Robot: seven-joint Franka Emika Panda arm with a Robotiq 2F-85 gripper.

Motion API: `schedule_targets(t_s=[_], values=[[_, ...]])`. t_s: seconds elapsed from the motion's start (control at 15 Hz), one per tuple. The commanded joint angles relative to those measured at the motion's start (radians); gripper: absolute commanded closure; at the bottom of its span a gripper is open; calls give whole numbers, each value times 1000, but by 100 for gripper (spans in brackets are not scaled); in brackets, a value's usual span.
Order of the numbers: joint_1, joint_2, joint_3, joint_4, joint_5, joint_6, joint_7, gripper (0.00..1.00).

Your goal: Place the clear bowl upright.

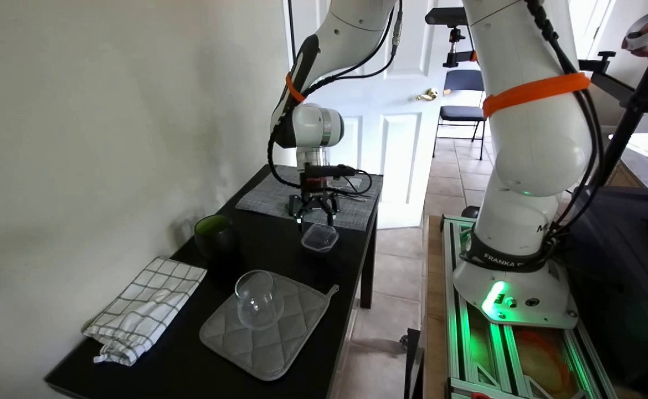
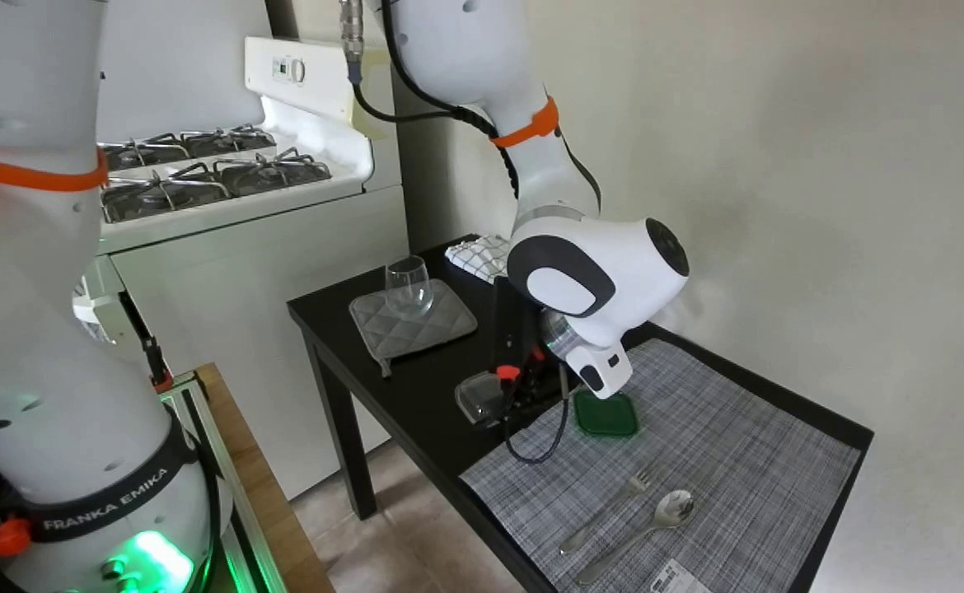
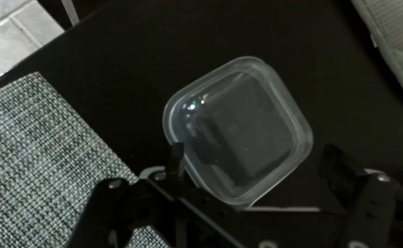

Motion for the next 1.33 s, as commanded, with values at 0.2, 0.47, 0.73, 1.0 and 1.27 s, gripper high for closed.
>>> schedule_targets(t_s=[0.2,0.47,0.73,1.0,1.27], values=[[-53,125,0,136,18,-204,-42,0],[-72,169,2,189,31,-284,-47,0],[-92,195,7,228,109,-339,-45,0],[-73,227,-8,257,131,-375,-9,0],[-67,244,-13,277,130,-420,20,0]])
